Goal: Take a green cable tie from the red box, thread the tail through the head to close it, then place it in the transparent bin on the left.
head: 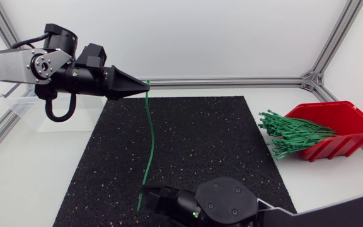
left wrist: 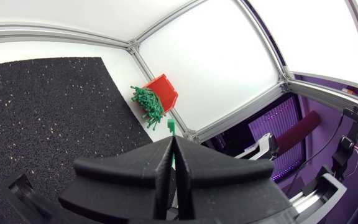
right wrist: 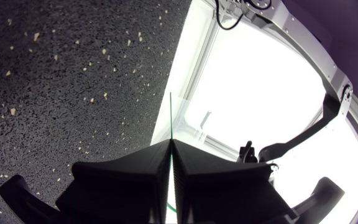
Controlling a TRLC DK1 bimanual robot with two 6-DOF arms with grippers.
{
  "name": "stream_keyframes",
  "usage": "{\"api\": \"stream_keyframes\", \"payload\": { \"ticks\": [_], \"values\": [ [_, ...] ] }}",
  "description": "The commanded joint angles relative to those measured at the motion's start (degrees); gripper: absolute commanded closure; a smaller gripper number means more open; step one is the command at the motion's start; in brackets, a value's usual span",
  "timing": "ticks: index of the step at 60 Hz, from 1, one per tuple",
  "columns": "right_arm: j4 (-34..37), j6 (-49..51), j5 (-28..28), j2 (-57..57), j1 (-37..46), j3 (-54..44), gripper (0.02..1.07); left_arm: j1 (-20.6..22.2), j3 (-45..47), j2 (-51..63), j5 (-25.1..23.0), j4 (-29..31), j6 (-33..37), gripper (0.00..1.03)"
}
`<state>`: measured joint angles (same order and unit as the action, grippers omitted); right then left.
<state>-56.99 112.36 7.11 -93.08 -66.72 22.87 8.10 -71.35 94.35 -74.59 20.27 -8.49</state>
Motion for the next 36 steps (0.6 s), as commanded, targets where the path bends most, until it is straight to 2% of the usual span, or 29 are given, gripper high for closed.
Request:
{"api": "stream_keyframes", "payload": {
  "ticks": [1, 13, 28, 36],
  "values": [
    [0.48, -7.5, 2.47, -0.26, -0.87, 2.35, 1.01, -0.1, 1.3, -0.3, -0.82, 1.17, 1.64, 1.0],
    [0.92, -23.59, 7.04, -1.93, -1.4, 3.93, 1.01, -0.63, 1.39, -0.39, -0.82, 5.39, 5.5, 1.0],
    [1.27, -44.33, 8.97, -3.51, -2.19, 3.85, 1.01, -0.63, 1.39, -0.74, -0.82, 8.91, 8.49, 1.0],
    [6.45, -55.67, 9.32, -2.46, -2.8, 4.72, 1.01, -0.36, 1.92, -1.27, -0.82, 9.26, 9.37, 1.0]
  ]
}}
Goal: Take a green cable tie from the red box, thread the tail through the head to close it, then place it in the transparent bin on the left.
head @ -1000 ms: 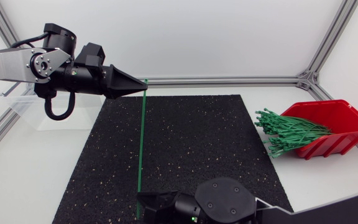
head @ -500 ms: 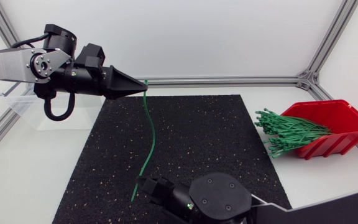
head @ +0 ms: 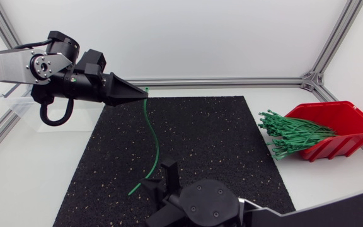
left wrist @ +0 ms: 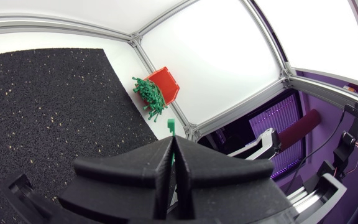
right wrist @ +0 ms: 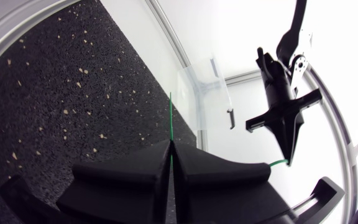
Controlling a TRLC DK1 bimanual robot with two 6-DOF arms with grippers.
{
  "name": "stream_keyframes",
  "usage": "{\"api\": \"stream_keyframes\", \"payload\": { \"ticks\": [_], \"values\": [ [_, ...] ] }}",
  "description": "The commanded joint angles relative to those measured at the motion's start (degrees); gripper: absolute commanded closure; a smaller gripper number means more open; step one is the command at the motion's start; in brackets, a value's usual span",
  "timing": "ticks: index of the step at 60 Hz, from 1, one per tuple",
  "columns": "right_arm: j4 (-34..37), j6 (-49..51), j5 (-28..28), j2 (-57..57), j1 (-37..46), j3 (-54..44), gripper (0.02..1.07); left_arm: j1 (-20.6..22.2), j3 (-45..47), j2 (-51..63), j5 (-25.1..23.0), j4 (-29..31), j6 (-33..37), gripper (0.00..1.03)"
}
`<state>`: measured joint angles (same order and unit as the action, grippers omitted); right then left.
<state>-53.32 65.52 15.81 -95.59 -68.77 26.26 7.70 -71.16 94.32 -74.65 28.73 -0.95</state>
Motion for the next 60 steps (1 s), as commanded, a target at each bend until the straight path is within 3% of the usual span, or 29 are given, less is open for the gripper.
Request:
{"api": "stream_keyframes", "payload": {
  "ticks": [1, 12, 25, 43, 60],
  "values": [
    [4.19, -10.41, 0.71, 0.41, -0.75, 1.69, 1.01, 0.03, 1.81, -1.42, -0.76, 0.8, 1.92, 1.0],
    [20.36, -26.23, -2.45, 4.36, -0.48, 5.56, 1.02, 0.12, 3.48, -3.27, -0.76, 0.8, 4.2, 1.0],
    [38.47, -41.52, -11.24, 8.84, 1.54, 11.88, 1.02, 0.29, 5.33, -5.29, -0.58, 0.71, 5.61, 1.0],
    [55.43, -55.94, -28.29, 15.26, 4.96, 17.95, 1.02, 1.35, 7.0, -7.93, -0.23, 0.71, 5.61, 1.0],
    [63.95, -59.45, -33.83, 22.29, 4.96, 20.15, 1.02, 2.67, 8.93, -11.62, 0.12, 0.62, 5.7, 1.0]
  ]
}}
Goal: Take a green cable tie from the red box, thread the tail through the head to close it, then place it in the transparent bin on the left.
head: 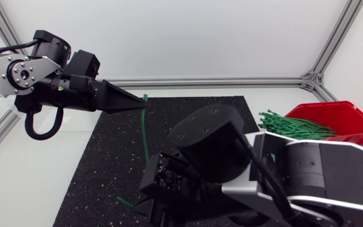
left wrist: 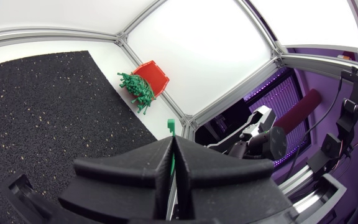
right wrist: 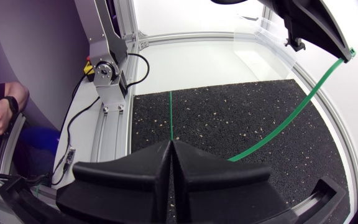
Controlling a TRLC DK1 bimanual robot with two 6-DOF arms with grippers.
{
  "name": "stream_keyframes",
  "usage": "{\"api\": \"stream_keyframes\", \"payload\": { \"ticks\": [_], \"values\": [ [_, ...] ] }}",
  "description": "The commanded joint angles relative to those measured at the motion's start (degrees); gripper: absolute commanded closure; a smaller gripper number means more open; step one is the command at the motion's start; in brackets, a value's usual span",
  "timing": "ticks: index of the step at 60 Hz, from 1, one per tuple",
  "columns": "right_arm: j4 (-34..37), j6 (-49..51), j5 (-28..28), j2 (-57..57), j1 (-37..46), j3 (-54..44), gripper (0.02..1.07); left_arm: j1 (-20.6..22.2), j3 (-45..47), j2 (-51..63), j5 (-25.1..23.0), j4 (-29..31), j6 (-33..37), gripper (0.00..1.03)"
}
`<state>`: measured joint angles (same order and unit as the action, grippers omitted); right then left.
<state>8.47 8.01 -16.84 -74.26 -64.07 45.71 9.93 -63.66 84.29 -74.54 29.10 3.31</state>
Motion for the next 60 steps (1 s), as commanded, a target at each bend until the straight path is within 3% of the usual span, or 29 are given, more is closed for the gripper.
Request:
{"api": "stream_keyframes", "payload": {
  "ticks": [1, 16, 35, 51, 60],
  "values": [
    [2.52, -1.95, -1.53, 1.31, 0.26, 0.87, 1.02, 0.44, 1.52, -1.76, 0.1, 0.34, 1.43, 1.0],
    [8.05, -5.02, -1.79, 5.7, 0.09, 4.65, 1.02, 0.61, 2.66, -3.26, 0.63, 0.25, 1.43, 1.0],
    [14.65, -10.3, -9.0, 6.76, 0.62, 11.59, 1.02, 1.49, 4.51, -5.98, 2.38, -0.01, 1.52, 1.0],
    [19.39, -11.79, -15.59, 9.57, 5.89, 16.25, 1.02, 2.72, 6.53, -9.41, 4.32, -1.07, 1.52, 1.0],
    [23.52, -13.11, -16.38, 10.1, 7.03, 19.06, 1.02, 4.66, 8.81, -12.92, 5.99, -3.44, 1.0, 1.0]
  ]
}}
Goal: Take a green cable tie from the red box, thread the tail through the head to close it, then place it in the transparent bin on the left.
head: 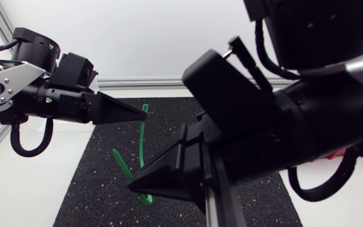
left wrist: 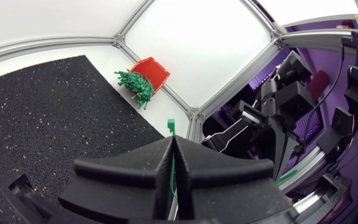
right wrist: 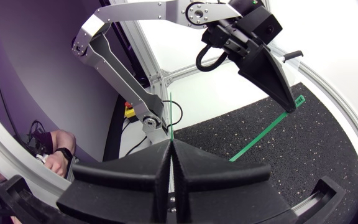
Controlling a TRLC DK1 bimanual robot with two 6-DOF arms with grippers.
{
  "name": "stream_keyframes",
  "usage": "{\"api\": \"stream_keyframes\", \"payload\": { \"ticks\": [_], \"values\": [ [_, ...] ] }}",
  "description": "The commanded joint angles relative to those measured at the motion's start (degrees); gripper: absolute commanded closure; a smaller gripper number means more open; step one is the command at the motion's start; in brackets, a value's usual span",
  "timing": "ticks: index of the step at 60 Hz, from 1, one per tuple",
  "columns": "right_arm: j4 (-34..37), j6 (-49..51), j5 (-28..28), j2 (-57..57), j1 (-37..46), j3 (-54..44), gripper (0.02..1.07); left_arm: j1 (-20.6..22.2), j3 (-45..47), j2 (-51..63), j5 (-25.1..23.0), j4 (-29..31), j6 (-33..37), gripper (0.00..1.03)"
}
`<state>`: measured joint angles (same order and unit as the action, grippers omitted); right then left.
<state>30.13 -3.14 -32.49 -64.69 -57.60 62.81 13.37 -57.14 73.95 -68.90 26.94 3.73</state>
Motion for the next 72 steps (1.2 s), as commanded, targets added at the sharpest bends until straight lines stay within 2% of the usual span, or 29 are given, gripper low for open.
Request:
{"api": "stream_keyframes", "payload": {
  "ticks": [1, 6, 16, 17, 20, 35, 39, 45, 59, 72],
  "values": [
    [2.13, -1.96, -1.08, 0.61, 0.83, 2.15, 1.02, 1.49, 2.56, -2.94, 0.44, -1.71, 0.4, 1.0],
    [3.8, -1.96, -2.14, 0.96, 1.53, 3.38, 1.02, 2.28, 4.94, -5.75, 1.93, -7.34, -3.29, 1.0],
    [5.91, -9.17, -6.09, 0.7, 5.66, 6.01, 1.02, 2.45, 10.91, -11.37, 4.22, -28.08, -18.76, 1.0],
    [6.34, -10.75, -6.97, 0.53, 6.19, 6.54, 1.02, 2.54, 11.88, -11.9, 5.01, -31.77, -21.74, 1.0],
    [8.19, -12.68, -7.76, 0.26, 6.72, 7.59, 1.02, 3.07, 12.67, -12.17, 5.27, -35.46, -25.08, 1.0],
    [8.72, -18.57, -7.76, 0.88, 7.42, 10.32, 1.02, 5.53, 12.41, -12.17, 5.27, -37.4, -29.83, 1.0],
    [8.63, -24.9, -7.76, 1.05, 7.51, 10.41, 1.02, 5.79, 12.76, -12.43, 5.27, -39.51, -32.55, 1.0],
    [8.54, -28.59, -8.12, 1.23, 7.24, 10.85, 1.02, 6.23, 13.55, -12.96, 5.27, -42.85, -36.16, 1.0],
    [8.54, -33.43, -8.91, -0.18, 6.54, 11.9, 1.02, 7.03, 15.22, -13.31, 7.29, -44.08, -37.92, 1.0],
    [7.31, -42.83, -10.49, -1.23, 6.28, 11.46, 1.02, 7.46, 16.89, -13.92, 7.82, -47.33, -38.88, 1.0]
  ]
}}
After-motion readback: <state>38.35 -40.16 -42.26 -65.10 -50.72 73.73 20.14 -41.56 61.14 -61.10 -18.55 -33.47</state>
